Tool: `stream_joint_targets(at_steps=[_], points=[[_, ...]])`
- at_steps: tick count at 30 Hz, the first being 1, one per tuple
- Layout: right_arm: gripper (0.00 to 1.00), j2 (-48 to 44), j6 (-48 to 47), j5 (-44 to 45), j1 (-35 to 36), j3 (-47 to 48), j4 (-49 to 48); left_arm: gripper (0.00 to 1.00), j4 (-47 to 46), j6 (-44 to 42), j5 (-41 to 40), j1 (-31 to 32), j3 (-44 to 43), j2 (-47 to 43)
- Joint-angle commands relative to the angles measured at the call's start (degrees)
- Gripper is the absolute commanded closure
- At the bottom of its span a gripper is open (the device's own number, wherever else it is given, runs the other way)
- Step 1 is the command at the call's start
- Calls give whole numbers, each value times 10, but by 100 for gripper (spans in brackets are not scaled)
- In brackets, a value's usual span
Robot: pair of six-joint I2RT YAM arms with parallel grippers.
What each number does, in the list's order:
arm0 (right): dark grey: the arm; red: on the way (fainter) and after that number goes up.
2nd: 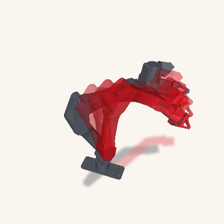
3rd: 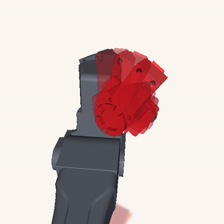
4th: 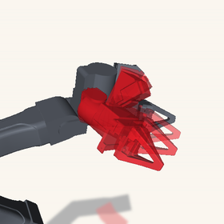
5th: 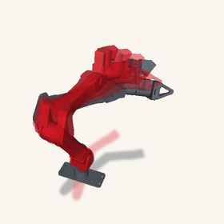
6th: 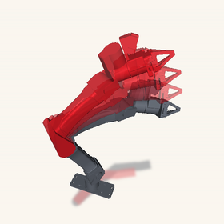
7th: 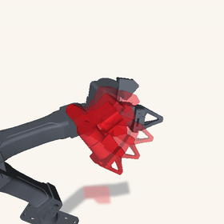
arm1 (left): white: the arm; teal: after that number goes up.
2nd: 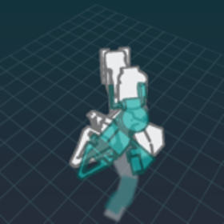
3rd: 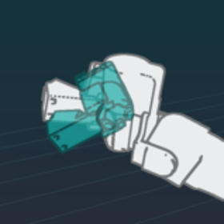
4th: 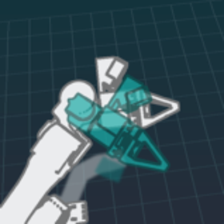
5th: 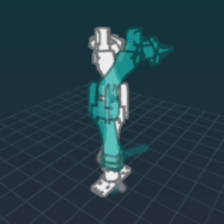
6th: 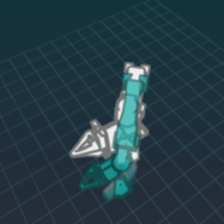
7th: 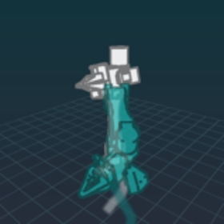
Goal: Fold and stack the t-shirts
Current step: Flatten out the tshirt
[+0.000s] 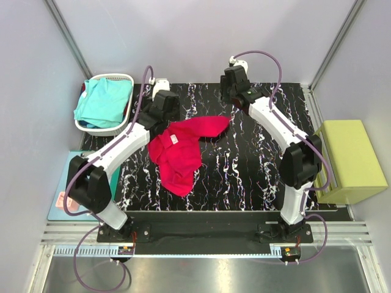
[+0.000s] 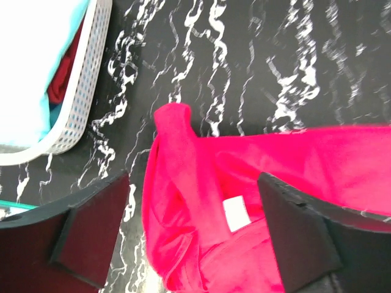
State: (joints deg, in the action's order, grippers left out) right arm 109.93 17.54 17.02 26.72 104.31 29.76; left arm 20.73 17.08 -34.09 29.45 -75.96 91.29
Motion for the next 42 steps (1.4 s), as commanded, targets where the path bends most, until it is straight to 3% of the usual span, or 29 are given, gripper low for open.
stream_joint_targets(at_steps=[1,6,10,11,14,17,22,42], points=[[37,-31,2,-26,11,22,-20,3,-37,7,25,1,-24,-67],[39,-117,36,-31,35,-93,-23,3,-31,29,45,13,29,-142],[52,-164,70,-47,72,-212,-49,4,-26,56,47,35,118,-182],[59,-174,75,-54,83,-255,-52,5,-25,60,46,40,133,-190],[68,-173,89,-56,119,-316,-67,6,-17,80,47,59,186,-218],[68,-148,102,-63,142,-341,-78,6,-14,99,54,80,224,-228],[56,-107,112,-88,156,-336,-80,6,10,119,46,117,243,-217],[56,114,101,-159,156,-119,-100,7,92,123,23,120,248,-249]])
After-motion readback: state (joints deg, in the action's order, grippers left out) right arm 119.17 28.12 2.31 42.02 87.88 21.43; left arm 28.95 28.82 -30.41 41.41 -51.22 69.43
